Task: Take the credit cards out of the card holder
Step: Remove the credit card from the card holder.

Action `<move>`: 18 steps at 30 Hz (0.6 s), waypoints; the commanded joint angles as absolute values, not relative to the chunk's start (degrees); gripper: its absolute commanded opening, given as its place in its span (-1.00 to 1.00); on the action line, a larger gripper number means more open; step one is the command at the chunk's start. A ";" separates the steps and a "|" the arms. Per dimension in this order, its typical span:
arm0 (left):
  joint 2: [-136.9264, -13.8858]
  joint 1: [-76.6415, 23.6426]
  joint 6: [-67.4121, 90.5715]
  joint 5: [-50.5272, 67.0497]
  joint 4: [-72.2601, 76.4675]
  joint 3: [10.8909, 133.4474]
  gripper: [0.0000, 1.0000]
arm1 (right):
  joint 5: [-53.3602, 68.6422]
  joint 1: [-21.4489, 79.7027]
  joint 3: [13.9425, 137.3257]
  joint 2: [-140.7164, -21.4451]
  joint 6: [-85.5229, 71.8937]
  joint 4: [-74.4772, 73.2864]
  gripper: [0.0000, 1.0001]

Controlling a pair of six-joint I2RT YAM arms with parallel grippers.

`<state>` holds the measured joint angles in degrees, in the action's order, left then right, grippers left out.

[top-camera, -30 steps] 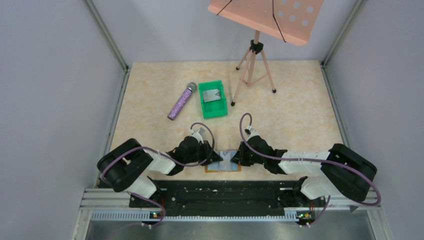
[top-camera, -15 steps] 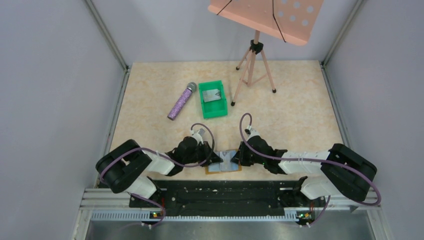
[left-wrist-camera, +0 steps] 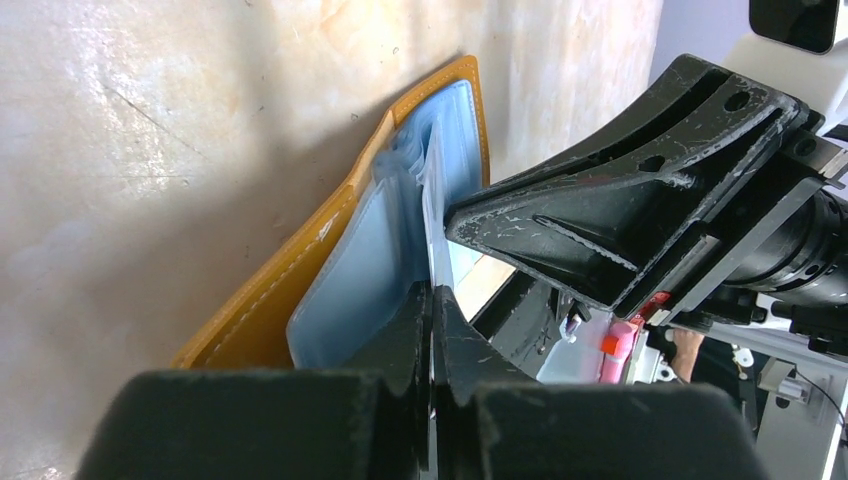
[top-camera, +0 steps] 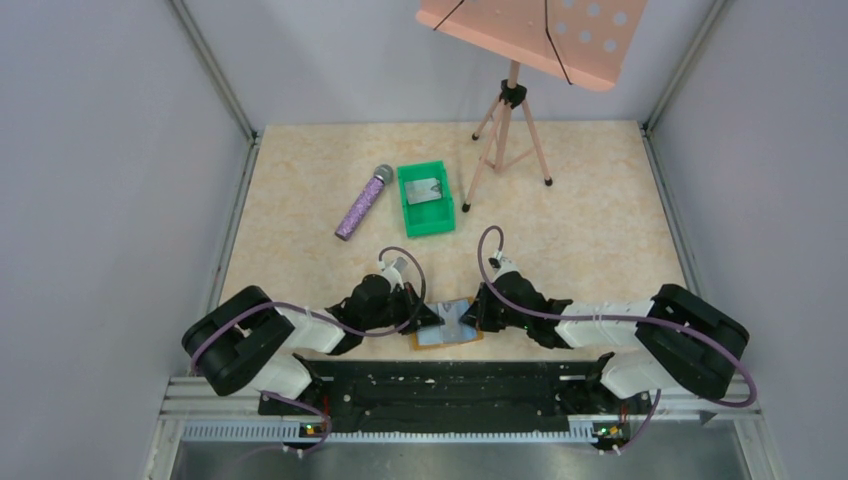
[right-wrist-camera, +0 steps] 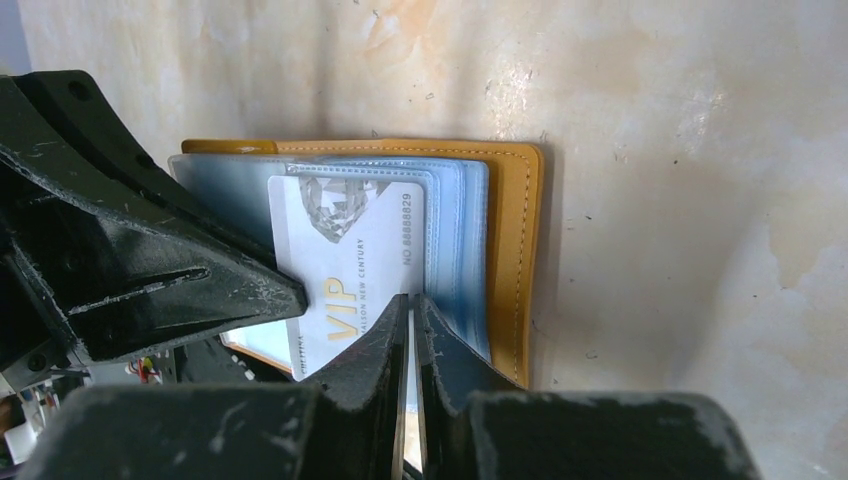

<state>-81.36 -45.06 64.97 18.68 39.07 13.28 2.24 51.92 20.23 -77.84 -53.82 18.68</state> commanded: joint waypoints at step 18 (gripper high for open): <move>-80.62 -42.63 63.18 28.20 42.32 15.96 -1.00 | -1.36 51.17 19.50 -79.23 -50.65 12.23 -0.90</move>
